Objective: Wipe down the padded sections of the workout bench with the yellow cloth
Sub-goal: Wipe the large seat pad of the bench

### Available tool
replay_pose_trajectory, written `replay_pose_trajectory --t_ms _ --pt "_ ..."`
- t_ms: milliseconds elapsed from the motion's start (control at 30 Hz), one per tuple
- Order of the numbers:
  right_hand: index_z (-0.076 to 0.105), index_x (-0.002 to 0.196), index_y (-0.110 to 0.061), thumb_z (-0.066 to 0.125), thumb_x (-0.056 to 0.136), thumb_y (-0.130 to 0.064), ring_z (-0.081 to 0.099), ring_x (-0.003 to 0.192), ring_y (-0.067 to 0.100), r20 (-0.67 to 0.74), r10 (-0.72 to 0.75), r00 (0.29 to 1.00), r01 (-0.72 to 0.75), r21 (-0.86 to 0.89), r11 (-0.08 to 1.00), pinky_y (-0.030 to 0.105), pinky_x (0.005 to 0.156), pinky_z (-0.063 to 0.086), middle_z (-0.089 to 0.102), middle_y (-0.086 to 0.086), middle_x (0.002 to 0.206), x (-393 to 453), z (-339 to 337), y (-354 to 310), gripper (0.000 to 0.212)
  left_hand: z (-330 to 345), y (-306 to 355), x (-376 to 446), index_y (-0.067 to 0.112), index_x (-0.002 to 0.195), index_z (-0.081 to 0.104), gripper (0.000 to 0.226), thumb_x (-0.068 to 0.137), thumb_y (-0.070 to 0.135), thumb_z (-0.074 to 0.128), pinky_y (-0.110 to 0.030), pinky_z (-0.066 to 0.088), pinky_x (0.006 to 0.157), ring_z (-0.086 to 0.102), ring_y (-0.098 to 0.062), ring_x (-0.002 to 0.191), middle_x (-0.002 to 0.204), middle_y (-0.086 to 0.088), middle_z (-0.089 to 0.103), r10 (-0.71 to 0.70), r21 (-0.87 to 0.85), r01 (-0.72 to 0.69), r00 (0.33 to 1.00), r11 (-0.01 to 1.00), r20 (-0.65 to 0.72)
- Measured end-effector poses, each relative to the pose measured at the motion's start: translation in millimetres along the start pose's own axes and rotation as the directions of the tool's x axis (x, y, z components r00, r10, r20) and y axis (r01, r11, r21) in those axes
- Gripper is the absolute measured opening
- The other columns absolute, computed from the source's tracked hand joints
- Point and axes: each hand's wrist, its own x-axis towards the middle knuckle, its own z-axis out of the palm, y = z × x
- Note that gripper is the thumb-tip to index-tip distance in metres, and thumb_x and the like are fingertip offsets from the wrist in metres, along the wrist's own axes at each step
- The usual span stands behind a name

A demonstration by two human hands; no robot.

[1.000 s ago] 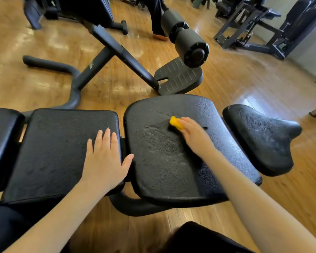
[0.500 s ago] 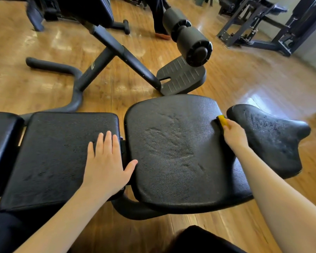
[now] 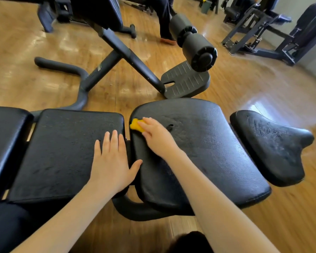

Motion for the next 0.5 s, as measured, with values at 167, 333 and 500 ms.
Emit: replay_pose_trajectory --t_ms 167,333,500 --pt "0.037 0.139 -0.021 0.039 0.097 -0.013 0.017 0.142 0.015 0.038 -0.104 0.994 0.105 -0.025 0.994 0.022 0.112 0.01 0.03 -0.001 0.151 7 4 4 0.044 0 -1 0 0.004 0.148 -0.001 0.09 0.087 0.066 0.025 -0.046 0.005 0.116 -0.004 -0.03 0.144 0.157 -0.014 -0.002 -0.005 -0.017 0.005 1.0 1.0 0.003" --pt "0.039 0.138 -0.017 0.039 0.096 -0.008 0.021 0.141 0.018 0.005 -0.118 0.993 0.118 -0.081 0.99 0.022 0.113 0.011 0.033 0.002 0.149 23 -5 23 0.043 -1 -1 1 0.003 0.147 -0.002 0.091 0.087 0.066 0.026 -0.047 0.003 0.116 -0.006 -0.03 0.144 0.157 -0.014 -0.004 -0.006 -0.027 0.006 1.0 1.0 0.0" --pt "0.042 0.137 -0.013 0.04 0.095 -0.007 0.026 0.139 0.024 -0.104 0.032 0.994 -0.042 -0.095 0.995 0.029 0.113 0.015 0.036 0.007 0.147 44 -37 75 0.042 1 -3 1 0.004 0.147 -0.005 0.092 0.087 0.067 0.024 -0.047 0.002 0.116 -0.008 -0.03 0.144 0.157 -0.014 -0.007 0.001 -0.036 -0.001 1.0 0.999 0.016"
